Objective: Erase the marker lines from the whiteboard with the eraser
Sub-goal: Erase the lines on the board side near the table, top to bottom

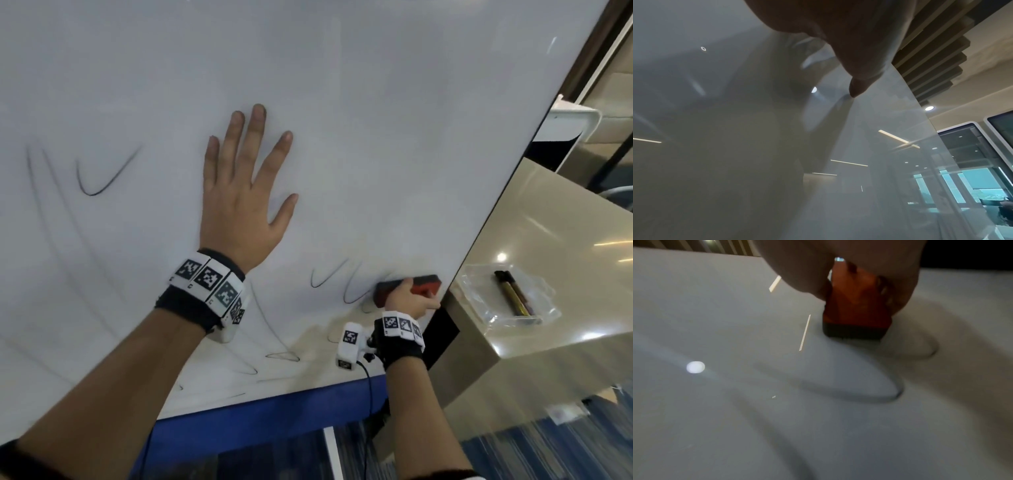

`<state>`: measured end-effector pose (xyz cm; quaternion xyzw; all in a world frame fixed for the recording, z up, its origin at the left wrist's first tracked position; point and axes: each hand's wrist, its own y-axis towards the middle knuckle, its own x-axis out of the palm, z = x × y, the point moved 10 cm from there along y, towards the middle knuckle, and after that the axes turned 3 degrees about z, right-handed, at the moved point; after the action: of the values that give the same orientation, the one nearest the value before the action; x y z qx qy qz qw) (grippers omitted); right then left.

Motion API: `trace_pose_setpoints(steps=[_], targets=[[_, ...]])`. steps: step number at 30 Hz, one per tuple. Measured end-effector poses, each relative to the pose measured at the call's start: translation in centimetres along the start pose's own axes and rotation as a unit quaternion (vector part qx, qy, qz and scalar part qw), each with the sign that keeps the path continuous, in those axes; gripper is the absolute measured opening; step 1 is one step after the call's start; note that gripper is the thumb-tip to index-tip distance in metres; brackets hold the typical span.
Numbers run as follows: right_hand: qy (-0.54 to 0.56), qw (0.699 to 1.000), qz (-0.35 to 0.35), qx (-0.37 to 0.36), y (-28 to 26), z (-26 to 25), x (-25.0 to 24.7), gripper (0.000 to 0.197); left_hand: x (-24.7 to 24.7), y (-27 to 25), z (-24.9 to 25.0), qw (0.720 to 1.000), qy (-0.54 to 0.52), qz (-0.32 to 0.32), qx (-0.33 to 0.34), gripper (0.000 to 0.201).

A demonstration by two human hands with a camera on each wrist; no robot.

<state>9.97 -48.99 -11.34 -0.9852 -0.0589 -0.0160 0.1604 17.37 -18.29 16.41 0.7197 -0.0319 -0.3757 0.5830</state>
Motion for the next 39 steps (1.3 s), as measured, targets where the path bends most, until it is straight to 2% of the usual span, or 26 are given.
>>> trace_pose_setpoints(steps=[1, 3, 4, 6, 7, 8, 9, 11, 13, 14, 16, 17, 18, 20, 23, 25, 26, 28, 30, 31, 32, 33, 34, 36, 38, 39], targets=[[0.018, 0.999, -0.008, -0.037, -1.7, -1.3, 1.0, 0.053, 0.0, -0.1, 0.0, 1.0, 0.0, -0.004, 0.001, 0.07], [0.059, 0.98, -0.046, -0.186, -7.1, -4.8, 3.0, 0.059, 0.1, -0.6, 0.1, 1.0, -0.011, -0.015, 0.001, 0.07], [0.053, 0.954, -0.088, -0.28, -10.7, -6.1, 4.0, 0.06, 0.2, -1.0, 0.3, 0.999, -0.025, -0.023, 0.001, 0.069], [-0.016, 0.875, -0.167, -0.453, -17.3, -7.4, 5.5, 0.054, 0.3, -2.2, 0.5, 0.997, -0.06, -0.04, 0.005, 0.063], [-0.043, 0.84, -0.184, -0.508, -18.6, -7.2, 5.8, 0.05, 0.4, -3.0, 0.4, 0.996, -0.069, -0.051, 0.01, 0.059], [-0.053, 0.823, -0.181, -0.536, -18.6, -7.0, 5.6, 0.048, 0.3, -3.8, 0.1, 0.996, -0.07, -0.059, 0.013, 0.057], [-0.051, 0.826, -0.166, -0.536, -16.9, -6.6, 5.1, 0.047, 0.2, -4.5, -0.5, 0.996, -0.066, -0.061, 0.011, 0.056], [-0.038, 0.882, -0.116, -0.456, -10.9, -4.6, 3.5, 0.05, -0.9, -5.7, -2.9, 0.998, -0.043, -0.038, -0.011, 0.056], [-0.021, 0.952, -0.042, -0.301, -4.4, -1.6, 1.1, 0.056, -2.6, -6.6, -5.8, 0.999, -0.007, 0.004, -0.037, 0.056], [-0.026, 0.977, -0.013, -0.211, -2.3, 0.1, 0.2, 0.055, -3.3, -6.9, -7.1, 0.999, 0.01, 0.02, -0.047, 0.057], [-0.031, 0.995, 0.001, -0.092, -1.3, 1.8, 0.0, 0.051, -3.6, -7.4, -9.0, 0.997, 0.036, 0.021, -0.063, 0.062], [-0.023, 0.996, 0.0, -0.083, -2.0, 1.7, 0.5, 0.051, -3.3, -7.6, -9.4, 0.997, 0.043, 0.014, -0.067, 0.065], [-0.006, 0.995, -0.006, -0.104, -3.7, 0.7, 1.2, 0.051, -3.0, -7.7, -9.7, 0.997, 0.044, 0.011, -0.069, 0.067], [0.029, 0.977, -0.045, -0.205, -9.2, -1.5, 3.0, 0.054, -2.5, -7.7, -9.6, 0.997, 0.035, 0.018, -0.073, 0.068], [-0.001, 0.912, -0.175, -0.37, -18.1, -2.2, 5.2, 0.054, -2.2, -7.6, -9.7, 0.996, 0.023, 0.036, -0.078, 0.069], [-0.045, 0.877, -0.21, -0.431, -18.9, -1.4, 5.3, 0.05, -2.2, -7.6, -9.7, 0.996, 0.018, 0.042, -0.077, 0.07], [-0.054, 0.876, -0.202, -0.434, -17.5, -0.9, 5.0, 0.05, -2.2, -7.7, -9.7, 0.996, 0.017, 0.044, -0.077, 0.07], [-0.05, 0.92, -0.147, -0.36, -12.1, 0.8, 3.4, 0.054, -2.2, -7.7, -9.7, 0.996, 0.02, 0.043, -0.076, 0.07], [-0.035, 0.981, -0.059, -0.182, -6.1, 3.8, 1.1, 0.054, -2.1, -7.7, -9.6, 0.996, 0.025, 0.035, -0.077, 0.07], [-0.033, 0.995, -0.025, -0.09, -4.2, 5.3, 0.2, 0.052, -2.0, -7.7, -9.6, 0.996, 0.026, 0.029, -0.078, 0.07], [-0.033, 0.999, -0.007, -0.032, -3.7, 5.9, -0.3, 0.05, -2.0, -7.7, -9.6, 0.996, 0.025, 0.024, -0.08, 0.07], [-0.033, 0.999, -0.004, -0.019, -4.1, 5.4, 0.0, 0.049, -1.9, -7.8, -9.6, 0.996, 0.025, 0.021, -0.082, 0.07], [-0.025, 0.999, -0.013, -0.042, -5.2, 4.3, 0.8, 0.049, -1.9, -7.7, -9.8, 0.996, 0.024, 0.019, -0.084, 0.07], [0.007, 0.985, -0.063, -0.162, -9.5, 0.8, 3.0, 0.051, -1.9, -7.8, -10.0, 0.996, 0.023, 0.019, -0.087, 0.07], [0.012, 0.943, -0.133, -0.304, -15.0, -2.0, 4.7, 0.054, -2.0, -7.8, -9.9, 0.996, 0.023, 0.021, -0.087, 0.07], [0.007, 0.924, -0.156, -0.35, -16.9, -2.8, 5.2, 0.053, -2.0, -7.9, -9.9, 0.996, 0.022, 0.022, -0.086, 0.07]])
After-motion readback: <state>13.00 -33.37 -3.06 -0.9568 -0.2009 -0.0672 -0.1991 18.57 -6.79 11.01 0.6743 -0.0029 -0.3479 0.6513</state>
